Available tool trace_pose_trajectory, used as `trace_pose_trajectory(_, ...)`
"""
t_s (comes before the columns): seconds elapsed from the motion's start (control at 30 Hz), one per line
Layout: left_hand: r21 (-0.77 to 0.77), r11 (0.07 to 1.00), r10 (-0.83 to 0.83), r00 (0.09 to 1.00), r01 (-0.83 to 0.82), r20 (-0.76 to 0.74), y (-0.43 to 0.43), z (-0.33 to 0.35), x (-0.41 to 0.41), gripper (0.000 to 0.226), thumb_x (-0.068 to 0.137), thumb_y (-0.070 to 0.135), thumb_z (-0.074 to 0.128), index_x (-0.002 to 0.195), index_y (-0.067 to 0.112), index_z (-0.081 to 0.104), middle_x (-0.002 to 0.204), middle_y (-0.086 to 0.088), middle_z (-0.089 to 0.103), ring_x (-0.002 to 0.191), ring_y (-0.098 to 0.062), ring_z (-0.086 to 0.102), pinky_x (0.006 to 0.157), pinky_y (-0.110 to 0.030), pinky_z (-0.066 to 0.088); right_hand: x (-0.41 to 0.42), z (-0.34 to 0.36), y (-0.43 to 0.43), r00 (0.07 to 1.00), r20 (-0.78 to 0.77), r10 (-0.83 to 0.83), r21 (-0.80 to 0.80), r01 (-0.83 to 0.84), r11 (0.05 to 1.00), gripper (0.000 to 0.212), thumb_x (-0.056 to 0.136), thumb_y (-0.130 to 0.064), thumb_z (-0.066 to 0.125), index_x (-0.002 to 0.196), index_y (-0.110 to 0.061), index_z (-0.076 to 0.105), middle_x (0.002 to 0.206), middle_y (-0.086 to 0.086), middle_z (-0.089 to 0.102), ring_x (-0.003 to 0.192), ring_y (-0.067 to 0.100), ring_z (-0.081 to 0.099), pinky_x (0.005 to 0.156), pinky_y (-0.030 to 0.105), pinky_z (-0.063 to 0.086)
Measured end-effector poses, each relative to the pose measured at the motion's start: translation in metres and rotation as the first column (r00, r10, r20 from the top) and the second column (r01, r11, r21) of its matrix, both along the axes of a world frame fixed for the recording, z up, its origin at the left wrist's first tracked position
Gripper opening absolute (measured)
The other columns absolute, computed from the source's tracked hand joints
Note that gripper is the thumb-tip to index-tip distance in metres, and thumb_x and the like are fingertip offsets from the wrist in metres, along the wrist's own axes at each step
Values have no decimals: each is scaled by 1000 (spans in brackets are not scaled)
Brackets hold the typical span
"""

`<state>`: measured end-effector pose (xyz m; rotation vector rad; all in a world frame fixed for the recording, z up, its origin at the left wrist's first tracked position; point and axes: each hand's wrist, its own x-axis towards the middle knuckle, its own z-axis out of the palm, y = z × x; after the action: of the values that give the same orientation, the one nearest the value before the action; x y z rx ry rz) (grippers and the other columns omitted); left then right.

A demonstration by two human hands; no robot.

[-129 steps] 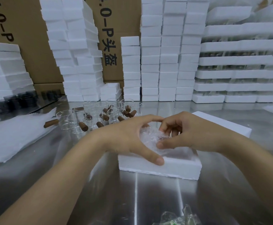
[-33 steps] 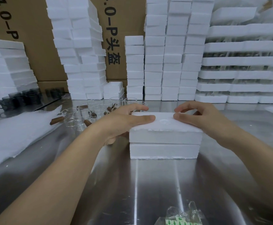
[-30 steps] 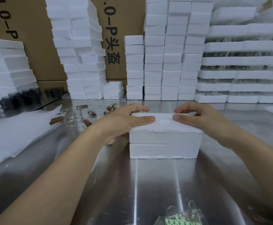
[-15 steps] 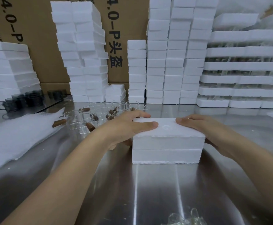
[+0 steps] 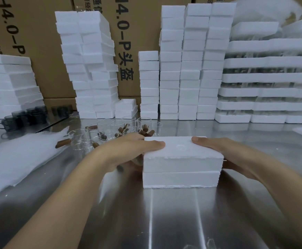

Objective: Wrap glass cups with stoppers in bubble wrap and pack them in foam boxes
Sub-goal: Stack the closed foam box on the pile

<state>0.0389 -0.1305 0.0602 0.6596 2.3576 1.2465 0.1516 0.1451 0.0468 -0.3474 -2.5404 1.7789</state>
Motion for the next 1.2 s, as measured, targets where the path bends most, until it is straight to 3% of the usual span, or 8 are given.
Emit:
trace_pose_trajectory(0.2, 17, 1000, -6, 997, 5, 76, 0, 3, 4, 62, 84, 68, 80, 118, 16, 78, 110, -3, 83, 113, -32, 76, 73, -30, 65, 1, 2, 4, 998, 26, 64, -66, -63, 996, 47, 73, -70, 84, 107, -38, 82, 116, -2, 80, 107, 16, 76, 95, 33, 54)
trace_pose_trajectory(0.4, 13, 999, 45, 991, -47, 123, -4, 5, 10, 53, 78, 70, 83, 109, 27, 84, 113, -7, 80, 90, -16, 81, 79, -43, 69, 3, 3, 5, 999, 20, 34, -83, -32, 996, 53, 72, -66, 83, 107, -27, 84, 115, 4, 80, 107, 22, 76, 95, 36, 58)
trace_pose_trajectory(0.5, 110, 991, 50, 979, -73, 196, -2, 4, 11, 45, 83, 59, 85, 116, 28, 81, 126, -15, 72, 96, -24, 78, 75, -46, 68, 5, 4, 5, 999, 33, 35, -112, -31, 993, 48, 75, -63, 81, 106, -27, 85, 116, 4, 80, 109, 22, 76, 99, 35, 59)
trace_pose_trajectory(0.6, 239, 968, 15, 970, -75, 243, 4, 2, 13, 37, 84, 48, 87, 113, 26, 81, 118, -13, 71, 87, -26, 74, 68, -41, 65, 6, 3, 9, 999, 31, 32, -146, -27, 989, 54, 78, -59, 80, 114, -20, 83, 120, 7, 78, 112, 25, 75, 104, 40, 55)
trace_pose_trajectory(0.77, 406, 912, -40, 973, -58, 228, 6, 3, 7, 46, 68, 42, 91, 113, 36, 80, 112, -4, 80, 85, -27, 76, 67, -42, 61, 10, 7, 12, 991, -2, 133, -212, -130, 969, 63, 70, -62, 86, 123, -27, 78, 129, 6, 75, 109, 24, 74, 82, 32, 60)
trace_pose_trajectory(0.9, 545, 828, 22, 978, -133, 207, 6, 8, 5, 68, 58, 45, 98, 122, 43, 75, 117, -3, 80, 89, -25, 72, 78, -45, 56, 11, 10, 7, 969, -41, 243, -316, -243, 917, 60, 70, -61, 86, 122, -33, 77, 135, 6, 72, 123, 29, 69, 91, 38, 62)
trace_pose_trajectory(1.1, 768, 569, -13, 931, -293, 365, 13, 5, 8, 77, 64, 47, 100, 129, 52, 60, 136, -2, 68, 114, -25, 76, 96, -48, 62, -4, 4, -22, 957, -291, -19, -434, -115, 894, 54, 73, -59, 82, 122, -37, 76, 128, 4, 75, 113, 25, 74, 80, 37, 64)
trace_pose_trajectory(1.2, 756, 600, -84, 919, -262, 385, 24, -1, 19, 106, 53, 49, 104, 139, 63, 42, 135, -5, 73, 111, -26, 79, 98, -51, 61, -9, -2, -34, 923, -367, -118, -493, -85, 866, 66, 76, -62, 82, 134, -34, 67, 129, 1, 75, 114, 22, 74, 82, 35, 63)
